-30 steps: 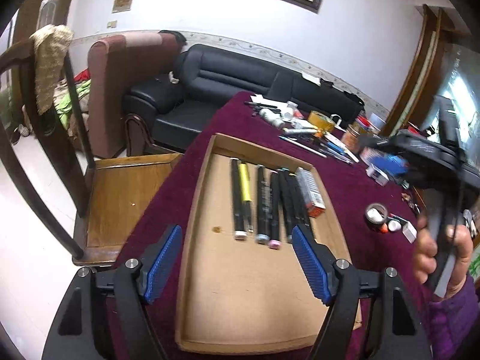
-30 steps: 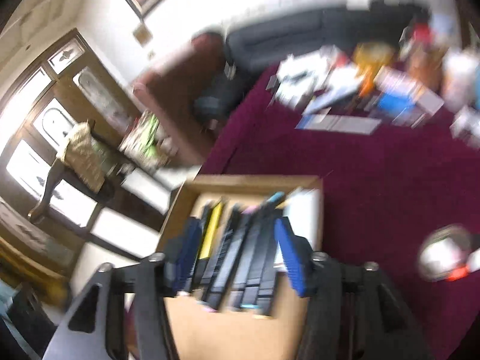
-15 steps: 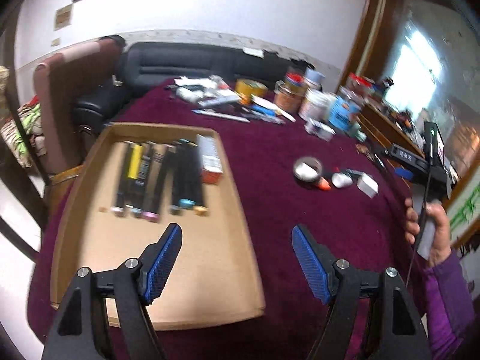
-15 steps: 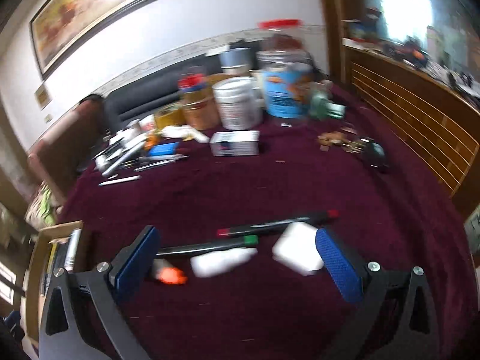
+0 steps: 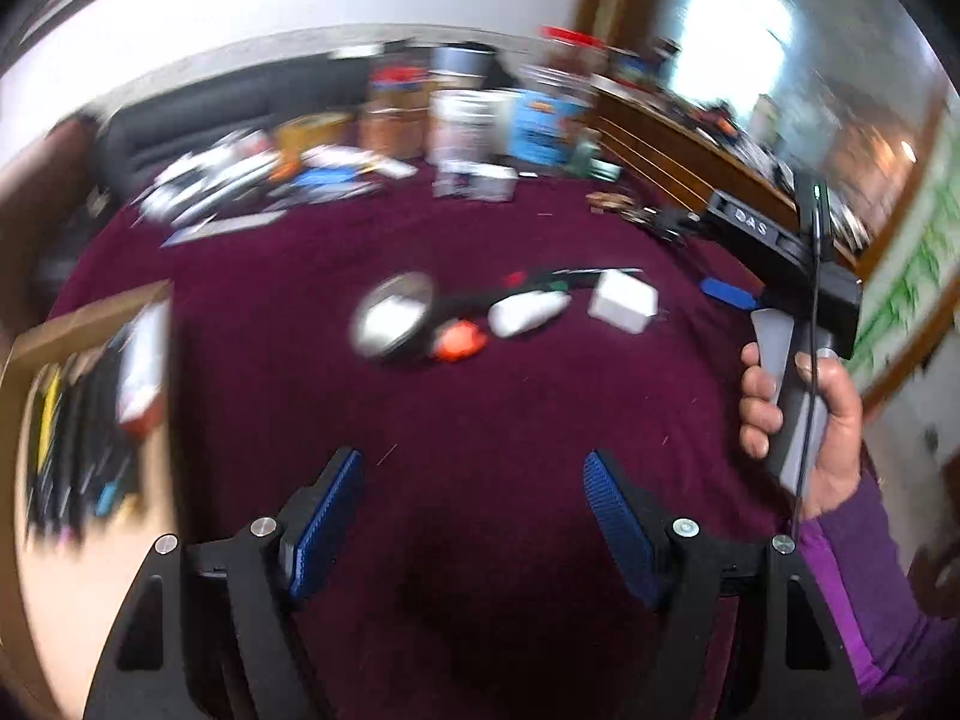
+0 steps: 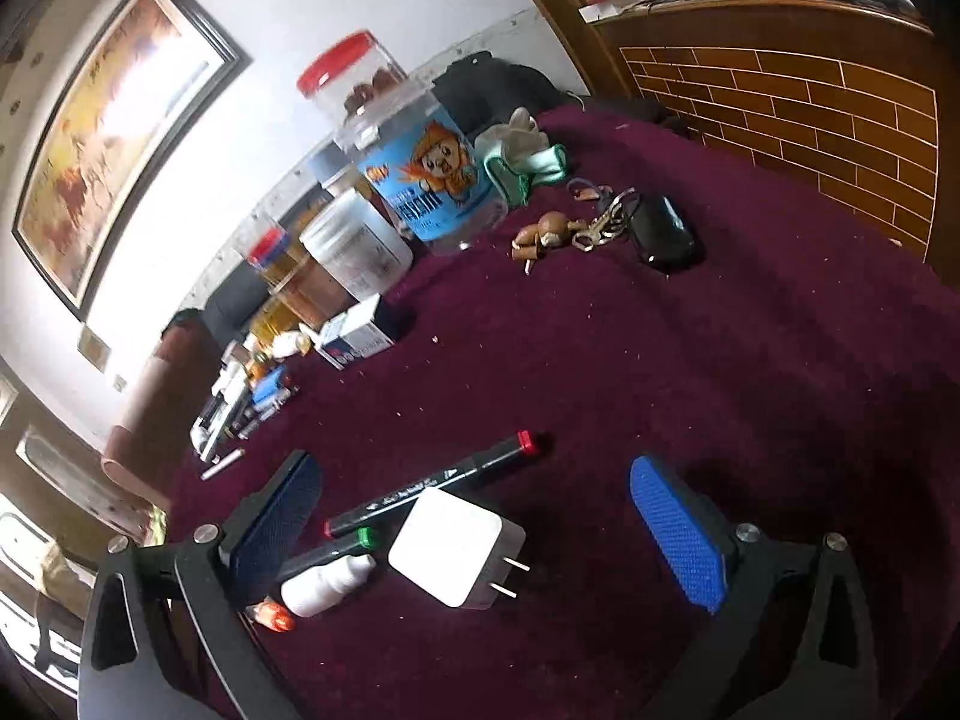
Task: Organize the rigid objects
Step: 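Grasp the white dropper bottle with the left tool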
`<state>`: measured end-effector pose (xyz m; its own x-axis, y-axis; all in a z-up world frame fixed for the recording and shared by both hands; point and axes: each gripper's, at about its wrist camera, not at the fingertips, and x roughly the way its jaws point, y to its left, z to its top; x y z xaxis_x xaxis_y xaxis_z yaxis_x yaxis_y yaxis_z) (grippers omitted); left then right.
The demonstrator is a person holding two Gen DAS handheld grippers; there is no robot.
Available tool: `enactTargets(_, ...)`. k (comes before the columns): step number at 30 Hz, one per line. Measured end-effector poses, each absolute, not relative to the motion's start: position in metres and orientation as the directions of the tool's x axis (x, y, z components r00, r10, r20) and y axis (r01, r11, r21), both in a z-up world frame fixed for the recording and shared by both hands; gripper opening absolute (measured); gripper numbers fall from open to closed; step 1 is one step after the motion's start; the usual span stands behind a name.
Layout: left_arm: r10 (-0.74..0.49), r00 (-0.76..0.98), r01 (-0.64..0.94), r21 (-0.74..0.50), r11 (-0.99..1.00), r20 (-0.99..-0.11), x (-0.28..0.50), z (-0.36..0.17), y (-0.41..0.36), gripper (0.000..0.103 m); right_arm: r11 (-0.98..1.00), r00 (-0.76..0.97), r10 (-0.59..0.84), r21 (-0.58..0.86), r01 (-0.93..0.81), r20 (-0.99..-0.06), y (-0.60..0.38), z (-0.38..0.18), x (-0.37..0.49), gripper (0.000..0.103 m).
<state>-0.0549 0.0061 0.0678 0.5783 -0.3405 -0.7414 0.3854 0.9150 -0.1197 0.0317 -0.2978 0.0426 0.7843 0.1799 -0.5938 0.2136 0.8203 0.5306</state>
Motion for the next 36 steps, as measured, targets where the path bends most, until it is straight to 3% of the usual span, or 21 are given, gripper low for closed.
enactTargets(5, -0.381, 0.472, 0.485, -0.127, 0.865, -0.795, 0.009, 0.051, -0.060, 0.079, 0.800, 0.791, 0.202, 0.564, 0.207, -0.577, -0.303, 0.043, 0.030, 0.103)
enactTargets(11, -0.320, 0.429, 0.521, -0.059, 0.852, -0.845, 0.068, 0.023, -0.097, 0.078, 0.762, 0.795, 0.202, 0.602, 0.240, -0.572, -0.315, 0.039, 0.029, 0.103)
enactTargets(16, -0.281, 0.414, 0.561, -0.001, 0.828, -0.866, 0.078, 0.006, -0.114, 0.066, 0.733, 0.786, 0.222, 0.630, 0.256, -0.578, -0.319, 0.032, 0.032, 0.103)
enactTargets(20, -0.285, 0.422, 0.564, 0.003, 0.826, -0.861, 0.074, 0.010, -0.117, 0.042, 0.730, 0.775, 0.236, 0.633, 0.256, -0.586, -0.317, 0.029, 0.034, 0.103)
enactTargets(23, -0.290, 0.454, 0.578, 0.031, 0.816, -0.843, 0.066, 0.017, -0.115, 0.041, 0.731, 0.773, 0.233, 0.631, 0.261, -0.591, -0.317, 0.028, 0.033, 0.103)
enactTargets(25, -0.291, 0.504, 0.609, 0.096, 0.787, -0.813, 0.057, 0.025, -0.116, 0.048, 0.728, 0.772, 0.232, 0.632, 0.266, -0.592, -0.318, 0.027, 0.033, 0.103)
enactTargets(26, -0.276, 0.536, 0.618, 0.149, 0.772, -0.798, 0.053, 0.028, -0.118, 0.068, 0.726, 0.770, 0.234, 0.634, 0.268, -0.593, -0.318, 0.027, 0.034, 0.103)
enactTargets(28, -0.274, 0.577, 0.635, 0.212, 0.743, -0.770, 0.049, 0.032, -0.124, 0.090, 0.720, 0.765, 0.241, 0.638, 0.272, -0.597, -0.318, 0.024, 0.035, 0.103)
enactTargets(32, -0.285, 0.520, 0.686, 0.195, 0.701, -0.805, 0.057, 0.021, -0.138, 0.091, 0.722, 0.761, 0.247, 0.638, 0.268, -0.599, -0.316, 0.024, 0.036, 0.103)
enactTargets(34, -0.289, 0.472, 0.702, 0.156, 0.695, -0.833, 0.062, 0.011, -0.146, 0.083, 0.729, 0.762, 0.241, 0.631, 0.267, -0.601, -0.315, 0.024, 0.037, 0.103)
enactTargets(36, -0.327, 0.409, 0.701, 0.064, 0.711, -0.852, 0.064, 0.009, -0.147, 0.048, 0.734, 0.759, 0.239, 0.624, 0.267, -0.606, -0.314, 0.024, 0.038, 0.103)
